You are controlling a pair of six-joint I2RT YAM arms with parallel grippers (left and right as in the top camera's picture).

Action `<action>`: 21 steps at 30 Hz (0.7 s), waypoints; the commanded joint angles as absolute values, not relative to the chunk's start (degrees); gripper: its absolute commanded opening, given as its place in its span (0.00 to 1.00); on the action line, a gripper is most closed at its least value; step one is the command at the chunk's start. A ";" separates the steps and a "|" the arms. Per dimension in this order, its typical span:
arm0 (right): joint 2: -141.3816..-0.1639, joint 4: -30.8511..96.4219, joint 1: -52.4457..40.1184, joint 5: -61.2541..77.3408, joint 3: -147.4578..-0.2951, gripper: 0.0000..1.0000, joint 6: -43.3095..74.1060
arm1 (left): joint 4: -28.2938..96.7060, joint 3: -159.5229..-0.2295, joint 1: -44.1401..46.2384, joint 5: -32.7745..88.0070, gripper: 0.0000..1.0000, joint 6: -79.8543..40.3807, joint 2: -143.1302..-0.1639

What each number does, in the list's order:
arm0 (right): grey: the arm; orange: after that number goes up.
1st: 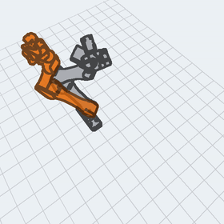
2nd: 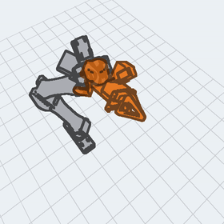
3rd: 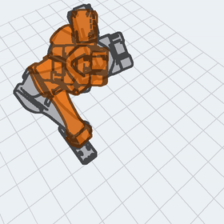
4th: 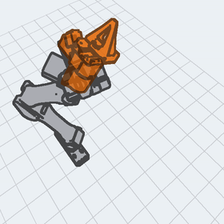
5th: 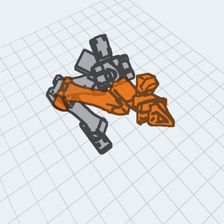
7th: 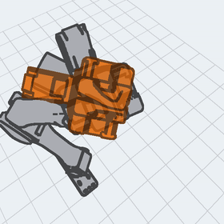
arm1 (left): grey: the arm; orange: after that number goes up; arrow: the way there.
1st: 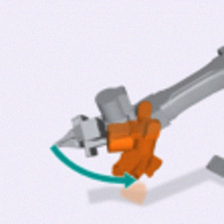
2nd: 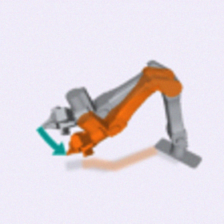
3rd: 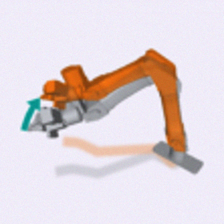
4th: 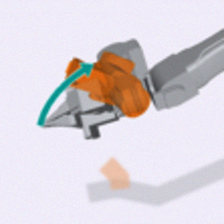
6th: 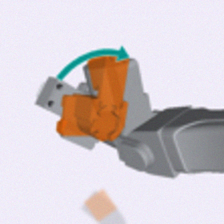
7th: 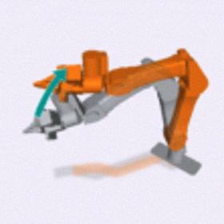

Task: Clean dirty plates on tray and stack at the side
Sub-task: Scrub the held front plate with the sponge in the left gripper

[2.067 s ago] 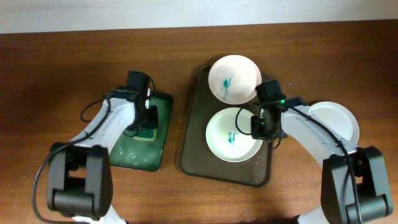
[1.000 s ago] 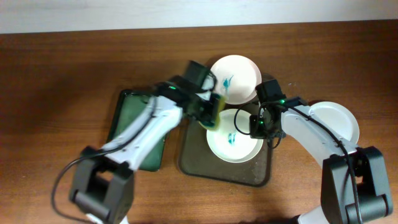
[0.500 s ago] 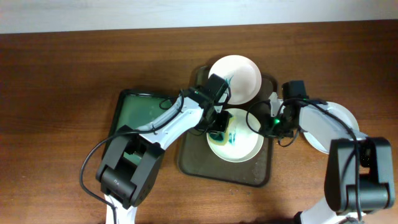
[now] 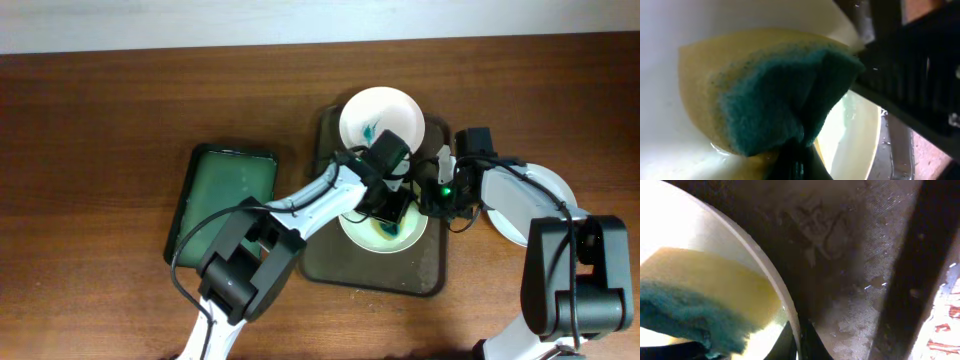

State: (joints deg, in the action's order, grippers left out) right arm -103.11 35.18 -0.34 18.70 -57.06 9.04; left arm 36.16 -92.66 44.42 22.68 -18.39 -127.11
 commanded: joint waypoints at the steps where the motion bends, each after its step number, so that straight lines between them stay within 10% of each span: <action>1: -105.60 35.11 -1.98 19.70 -55.92 0.04 10.20 | 39.42 -92.97 45.67 21.71 0.00 -15.00 -130.37; 7: -105.60 35.11 -1.96 19.66 -55.92 0.04 10.20 | 60.25 -101.03 38.26 -17.76 0.00 -21.43 -130.34; 11: -105.60 35.09 -1.96 19.66 -55.92 0.04 10.20 | 59.44 -101.03 37.56 -17.76 0.00 -21.80 -130.41; 16: -105.60 35.09 -1.96 19.66 -55.92 0.04 10.20 | 49.06 -100.99 39.35 23.14 0.00 -16.38 -130.67; 21: -105.60 35.09 -1.96 19.66 -55.92 0.04 10.17 | 45.91 -100.99 44.31 30.55 0.00 -16.16 -130.67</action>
